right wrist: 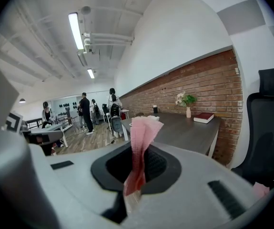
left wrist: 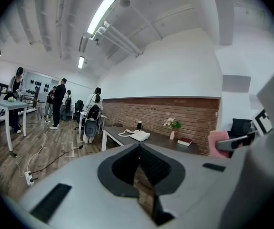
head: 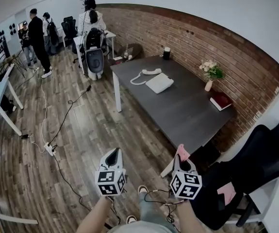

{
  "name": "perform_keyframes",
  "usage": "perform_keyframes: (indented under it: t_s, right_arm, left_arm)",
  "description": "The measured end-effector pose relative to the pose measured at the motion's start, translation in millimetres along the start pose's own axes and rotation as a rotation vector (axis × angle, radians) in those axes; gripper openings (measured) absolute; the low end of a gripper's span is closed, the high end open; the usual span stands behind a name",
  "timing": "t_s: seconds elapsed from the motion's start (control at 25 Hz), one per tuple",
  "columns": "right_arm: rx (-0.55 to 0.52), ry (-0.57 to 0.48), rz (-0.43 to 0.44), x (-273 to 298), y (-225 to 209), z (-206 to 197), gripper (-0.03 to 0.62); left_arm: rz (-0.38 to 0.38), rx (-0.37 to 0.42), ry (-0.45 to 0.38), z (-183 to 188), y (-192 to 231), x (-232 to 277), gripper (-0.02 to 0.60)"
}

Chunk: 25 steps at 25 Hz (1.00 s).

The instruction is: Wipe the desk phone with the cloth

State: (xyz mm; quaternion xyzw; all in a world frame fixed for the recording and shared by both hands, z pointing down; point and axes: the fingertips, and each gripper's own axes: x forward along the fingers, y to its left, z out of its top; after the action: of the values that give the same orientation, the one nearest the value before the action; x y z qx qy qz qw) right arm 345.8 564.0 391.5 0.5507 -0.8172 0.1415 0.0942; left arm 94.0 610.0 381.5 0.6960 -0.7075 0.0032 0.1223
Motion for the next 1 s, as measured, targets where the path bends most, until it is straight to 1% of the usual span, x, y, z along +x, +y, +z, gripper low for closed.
perform_keyframes:
  t_s: [0.24,0.48,0.68,1.0]
  right_arm:
    - [-0.001,-0.009,0.029,68,-9,26,0.021]
    - [-0.027,-0.015,0.057,136,-18,64,0.021]
    - [-0.033,-0.019,0.074,187,-29,90,0.021]
    - [-0.022,0.001,0.088,253,-47,103,0.021]
  left_arm:
    - [0.003,0.008,-0.013,19,5,68,0.005]
    - [0.025,0.011,-0.049,50,14,130,0.005]
    - [0.047,0.012,-0.054,67,22,181,0.005]
    - [0.053,0.026,-0.043,77,26,251,0.005]
